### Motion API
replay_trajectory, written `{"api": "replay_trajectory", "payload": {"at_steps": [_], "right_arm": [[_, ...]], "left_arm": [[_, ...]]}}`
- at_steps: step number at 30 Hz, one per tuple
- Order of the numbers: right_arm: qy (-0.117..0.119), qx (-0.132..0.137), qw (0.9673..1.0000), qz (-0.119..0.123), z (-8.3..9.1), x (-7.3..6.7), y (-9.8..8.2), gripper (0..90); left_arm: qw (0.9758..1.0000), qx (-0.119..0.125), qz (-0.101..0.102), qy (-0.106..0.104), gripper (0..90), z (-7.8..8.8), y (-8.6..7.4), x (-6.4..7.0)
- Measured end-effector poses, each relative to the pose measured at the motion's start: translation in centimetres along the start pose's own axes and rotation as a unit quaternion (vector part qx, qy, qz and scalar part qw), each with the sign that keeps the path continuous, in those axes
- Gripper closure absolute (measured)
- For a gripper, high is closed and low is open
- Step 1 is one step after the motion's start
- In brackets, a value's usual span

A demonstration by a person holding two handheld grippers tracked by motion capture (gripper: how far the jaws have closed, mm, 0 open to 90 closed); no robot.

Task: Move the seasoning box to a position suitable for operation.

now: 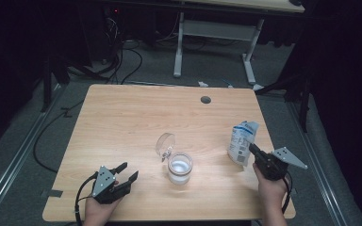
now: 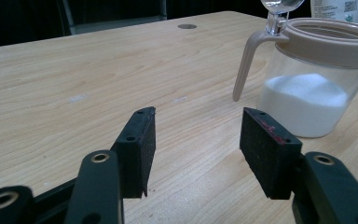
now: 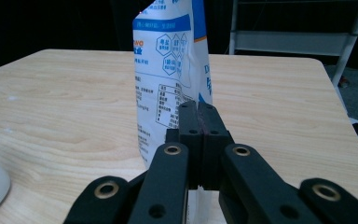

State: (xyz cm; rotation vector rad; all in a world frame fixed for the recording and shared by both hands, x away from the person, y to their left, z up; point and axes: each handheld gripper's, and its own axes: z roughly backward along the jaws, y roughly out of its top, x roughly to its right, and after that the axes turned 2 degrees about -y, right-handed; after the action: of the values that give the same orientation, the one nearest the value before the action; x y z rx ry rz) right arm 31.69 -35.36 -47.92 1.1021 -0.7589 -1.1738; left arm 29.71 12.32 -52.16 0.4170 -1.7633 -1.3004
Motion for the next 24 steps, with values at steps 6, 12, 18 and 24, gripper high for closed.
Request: {"api": "replay_trajectory", "payload": {"at_steps": [6, 12, 18, 24], "right_arm": [[-0.003, -0.005, 1.0000, 0.002, 0.53, -0.05, -0.50, 89.4], [-0.004, -0.016, 0.9999, 0.005, 0.61, -0.06, -0.88, 86.5], [-0.004, -0.018, 0.9998, 0.003, 0.42, -0.08, -0.88, 79.8], [-0.002, -0.027, 0.9996, 0.002, 0.08, -0.25, -0.87, 68.8]], "left_arm": [[1.0000, -0.008, -0.001, -0.004, 46.1, -0.03, -0.18, 0.06], [0.9999, -0.009, -0.001, -0.006, 46.1, -0.05, -0.26, 0.11], [0.9999, -0.009, -0.001, -0.006, 46.1, -0.06, -0.24, 0.11], [0.9999, -0.010, 0.000, -0.006, 46.2, -0.08, -0.23, 0.08]]}}
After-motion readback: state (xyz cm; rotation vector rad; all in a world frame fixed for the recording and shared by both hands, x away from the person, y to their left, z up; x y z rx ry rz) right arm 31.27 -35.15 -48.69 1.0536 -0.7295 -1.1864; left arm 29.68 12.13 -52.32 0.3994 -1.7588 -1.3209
